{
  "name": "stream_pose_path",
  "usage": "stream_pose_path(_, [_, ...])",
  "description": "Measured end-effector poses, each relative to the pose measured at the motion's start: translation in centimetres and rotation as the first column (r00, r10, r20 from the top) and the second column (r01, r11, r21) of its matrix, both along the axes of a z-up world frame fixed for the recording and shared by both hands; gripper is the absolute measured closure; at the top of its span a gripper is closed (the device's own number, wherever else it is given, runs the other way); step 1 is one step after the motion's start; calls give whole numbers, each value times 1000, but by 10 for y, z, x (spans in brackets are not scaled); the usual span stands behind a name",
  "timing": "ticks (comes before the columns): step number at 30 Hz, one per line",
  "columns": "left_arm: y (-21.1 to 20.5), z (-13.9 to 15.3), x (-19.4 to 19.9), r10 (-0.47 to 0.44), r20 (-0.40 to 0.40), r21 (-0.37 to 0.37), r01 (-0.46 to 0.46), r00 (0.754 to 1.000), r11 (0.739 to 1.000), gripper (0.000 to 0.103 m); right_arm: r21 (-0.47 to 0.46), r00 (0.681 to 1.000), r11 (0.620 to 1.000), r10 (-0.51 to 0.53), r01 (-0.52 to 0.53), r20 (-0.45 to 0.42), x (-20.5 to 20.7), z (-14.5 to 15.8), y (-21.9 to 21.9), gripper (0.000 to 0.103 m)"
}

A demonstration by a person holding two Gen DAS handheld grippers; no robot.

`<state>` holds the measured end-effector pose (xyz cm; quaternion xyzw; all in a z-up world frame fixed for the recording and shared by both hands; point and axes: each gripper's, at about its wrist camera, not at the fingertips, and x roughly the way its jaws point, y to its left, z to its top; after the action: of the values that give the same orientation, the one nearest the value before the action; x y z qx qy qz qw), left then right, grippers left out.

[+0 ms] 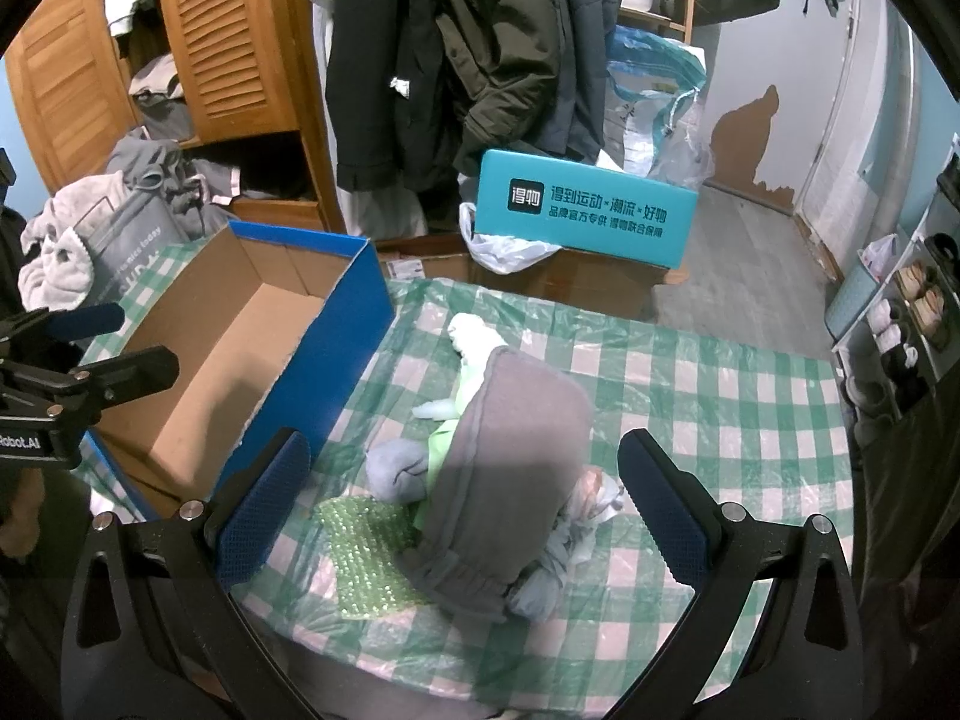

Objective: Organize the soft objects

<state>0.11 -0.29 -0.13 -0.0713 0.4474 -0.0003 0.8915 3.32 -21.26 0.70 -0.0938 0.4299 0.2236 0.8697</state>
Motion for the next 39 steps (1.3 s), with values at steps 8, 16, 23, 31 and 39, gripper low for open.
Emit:
stream_pose_path(8, [-3, -2, -1, -7, -3, -10, 7, 1000, 1000, 0, 1, 1000, 1000, 0, 0, -1, 0, 0, -1, 2])
stream_pose_path(16, [-5, -3, 0, -24, -13, -37, 23, 1000, 999, 0, 2, 1000, 1000, 1, -1, -3, 0, 0, -2, 2])
stream_pose_path(23, [-6, -3, -1, -22, -20, -39, 21, 1000, 999, 0, 2, 1000, 1000, 0, 0, -2, 0, 0, -4, 2])
stream_pose_path(31, [0, -8, 1, 7, -40, -80, -10, 999, 997, 0, 0, 1000, 1000, -6, 6, -5, -1, 0, -5, 2])
stream_pose_path(39, [-6, -16, 4, -12, -63, -83, 7, 998, 997, 0, -7, 1000, 1000, -22, 22, -11, 6, -4, -13, 2])
